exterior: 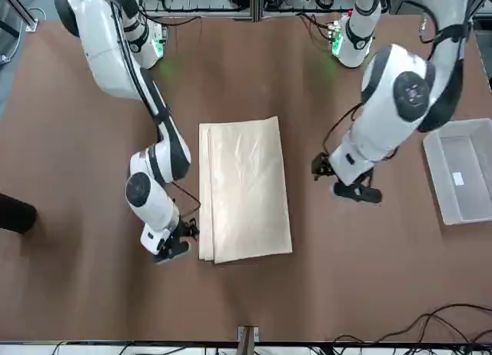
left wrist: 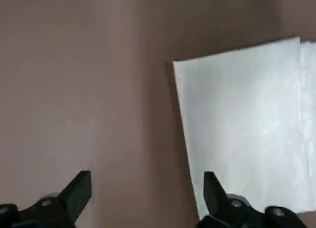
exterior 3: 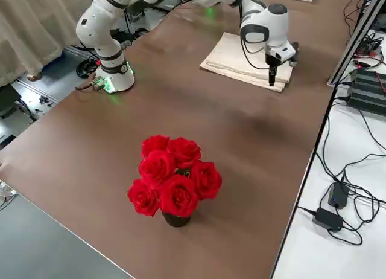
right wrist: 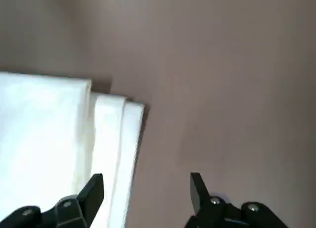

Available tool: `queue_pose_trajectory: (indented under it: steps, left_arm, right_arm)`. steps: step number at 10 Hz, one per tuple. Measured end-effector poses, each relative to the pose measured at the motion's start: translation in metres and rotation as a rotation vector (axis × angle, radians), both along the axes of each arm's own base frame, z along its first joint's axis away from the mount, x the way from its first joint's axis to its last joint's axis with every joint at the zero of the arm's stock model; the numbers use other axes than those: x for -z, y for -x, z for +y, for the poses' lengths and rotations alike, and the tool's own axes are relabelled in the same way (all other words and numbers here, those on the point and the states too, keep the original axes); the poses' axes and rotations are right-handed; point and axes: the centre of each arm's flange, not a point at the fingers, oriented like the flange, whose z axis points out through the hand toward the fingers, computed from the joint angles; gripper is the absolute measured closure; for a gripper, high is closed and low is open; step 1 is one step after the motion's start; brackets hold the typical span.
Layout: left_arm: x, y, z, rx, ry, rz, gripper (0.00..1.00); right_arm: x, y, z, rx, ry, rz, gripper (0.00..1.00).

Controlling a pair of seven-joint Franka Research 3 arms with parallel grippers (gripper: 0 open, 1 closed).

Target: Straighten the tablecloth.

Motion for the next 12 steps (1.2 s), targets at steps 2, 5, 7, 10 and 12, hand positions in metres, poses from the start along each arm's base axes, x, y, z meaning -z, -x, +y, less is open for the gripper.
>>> queue_pose_trajectory:
  steps: [2, 5, 7, 10, 12]
  left_arm:
    - [-0.036, -0.002, 0.050, -0.025, -0.018, -0.047, 0.00]
    - [-0.104, 0.039, 0.106, -0.062, -0.096, -0.051, 0.00]
    - [-0.119, 0.063, 0.133, -0.023, -0.109, -0.021, 0.00]
    - [-0.124, 0.065, 0.182, -0.025, -0.059, -0.016, 0.00]
    - [-0.123, 0.068, 0.182, -0.024, -0.059, -0.011, 0.00]
  right_arm:
    - [0.002, 0.041, -0.007, 0.065, -0.076, 0.104, 0.20]
    - [0.034, 0.098, -0.005, 0.163, -0.161, 0.145, 0.20]
    - [0.064, 0.134, 0.005, 0.182, -0.165, 0.110, 0.20]
    - [0.067, 0.148, 0.021, 0.217, -0.211, 0.142, 0.20]
    - [0.068, 0.148, 0.019, 0.223, -0.216, 0.144, 0.20]
